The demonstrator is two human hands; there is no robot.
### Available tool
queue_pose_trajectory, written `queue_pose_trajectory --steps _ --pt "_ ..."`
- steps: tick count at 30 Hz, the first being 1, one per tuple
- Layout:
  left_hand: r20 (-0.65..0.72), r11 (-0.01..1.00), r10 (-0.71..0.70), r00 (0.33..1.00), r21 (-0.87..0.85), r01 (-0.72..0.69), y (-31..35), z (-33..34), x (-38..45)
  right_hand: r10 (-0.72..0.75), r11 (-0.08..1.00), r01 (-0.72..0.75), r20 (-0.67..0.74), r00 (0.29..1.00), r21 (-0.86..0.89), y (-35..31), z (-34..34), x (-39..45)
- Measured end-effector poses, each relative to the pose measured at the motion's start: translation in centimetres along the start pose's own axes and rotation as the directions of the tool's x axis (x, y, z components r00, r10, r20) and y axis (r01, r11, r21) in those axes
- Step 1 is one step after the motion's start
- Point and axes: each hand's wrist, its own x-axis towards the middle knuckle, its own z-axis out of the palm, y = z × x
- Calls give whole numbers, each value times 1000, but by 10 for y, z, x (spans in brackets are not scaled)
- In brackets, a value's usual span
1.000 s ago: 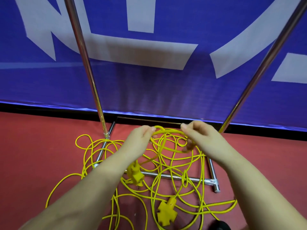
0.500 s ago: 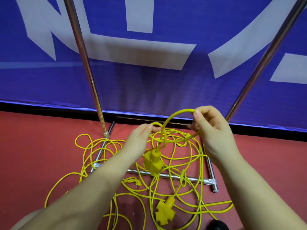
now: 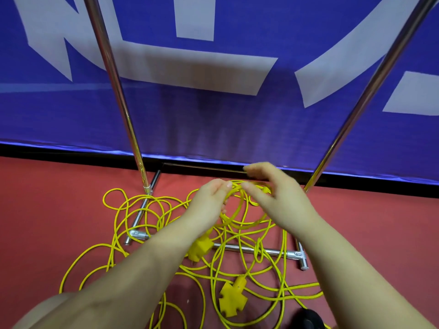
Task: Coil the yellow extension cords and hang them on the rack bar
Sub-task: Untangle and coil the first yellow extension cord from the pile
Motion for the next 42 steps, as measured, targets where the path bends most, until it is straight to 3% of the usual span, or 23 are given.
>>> queue_pose_trajectory --steps 3,9,12,16,22,26,30,34,37,40,42 --pt "-9 999 11 1000 -42 -11 1 -2 2 -52 992 50 -13 999 -113 0 13 1" --pt "-3 993 -24 1000 -114 24 1 -8 4 -149 989 149 -116 982 -12 -9 16 5" --pt "-153 999 -17 988 40 23 -6 -14 7 -20 976 73 -249 968 205 -11 5 5" --pt "-226 984 -138 964 -139 108 -12 -15 12 187 857 -23 -269 945 515 -8 -6 6" --pt "-232 923 -305 923 -311 227 -20 -9 15 215 826 -50 -231 949 561 -11 -4 4" --pt "-240 924 -287 927 -325 202 -18 -13 18 236 893 -122 -220 947 433 1 -12 6" --pt "-348 982 -177 921 -130 139 -22 -15 17 212 963 -197 -69 975 183 9 -17 5" --pt "-444 994 -65 894 50 97 -22 -14 17 48 984 -37 62 997 -175 -4 -15 -1" --pt "-523 990 -46 851 92 110 -23 -9 16 -72 874 154 191 979 -460 -11 1 0" --pt "-597 988 -66 800 74 136 -26 -10 18 94 867 114 383 919 -486 -10 30 -4" --pt "-621 987 -160 767 -91 132 -26 -14 23 173 864 65 415 893 -500 -3 46 -5"
